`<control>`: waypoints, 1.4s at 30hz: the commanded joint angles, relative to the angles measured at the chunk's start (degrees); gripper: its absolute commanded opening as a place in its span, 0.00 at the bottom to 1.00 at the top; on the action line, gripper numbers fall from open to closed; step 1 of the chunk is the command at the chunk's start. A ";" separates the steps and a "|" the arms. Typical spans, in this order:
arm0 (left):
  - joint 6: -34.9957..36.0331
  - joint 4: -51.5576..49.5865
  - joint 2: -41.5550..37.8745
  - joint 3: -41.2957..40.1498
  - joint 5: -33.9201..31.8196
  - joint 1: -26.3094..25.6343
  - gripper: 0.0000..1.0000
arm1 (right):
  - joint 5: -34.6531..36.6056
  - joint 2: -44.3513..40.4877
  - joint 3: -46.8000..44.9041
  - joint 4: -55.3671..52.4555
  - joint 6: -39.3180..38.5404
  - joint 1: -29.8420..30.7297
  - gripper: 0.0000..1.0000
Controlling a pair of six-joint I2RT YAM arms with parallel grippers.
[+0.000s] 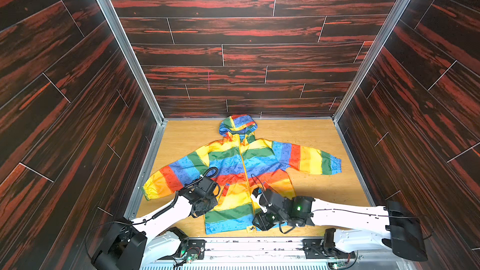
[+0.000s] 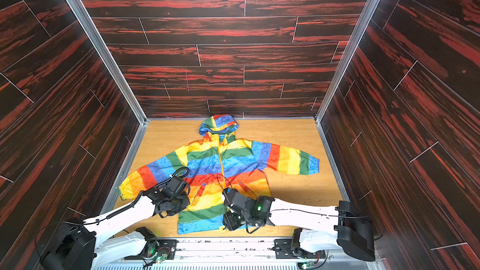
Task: Unzip the jacket
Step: Smooth out the jacket at the center of the board.
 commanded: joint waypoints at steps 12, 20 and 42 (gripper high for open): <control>0.11 -5.25 -4.45 -1.63 -3.38 1.73 0.00 | 24.55 18.66 6.18 -3.06 -12.83 9.75 0.47; 0.97 -4.77 -6.06 -2.33 -3.39 2.92 0.00 | 21.62 19.27 4.78 1.49 -13.17 9.75 0.47; 1.86 -3.56 -4.75 -2.99 -1.63 3.67 0.00 | 25.93 23.59 10.94 -7.41 -9.57 10.09 0.35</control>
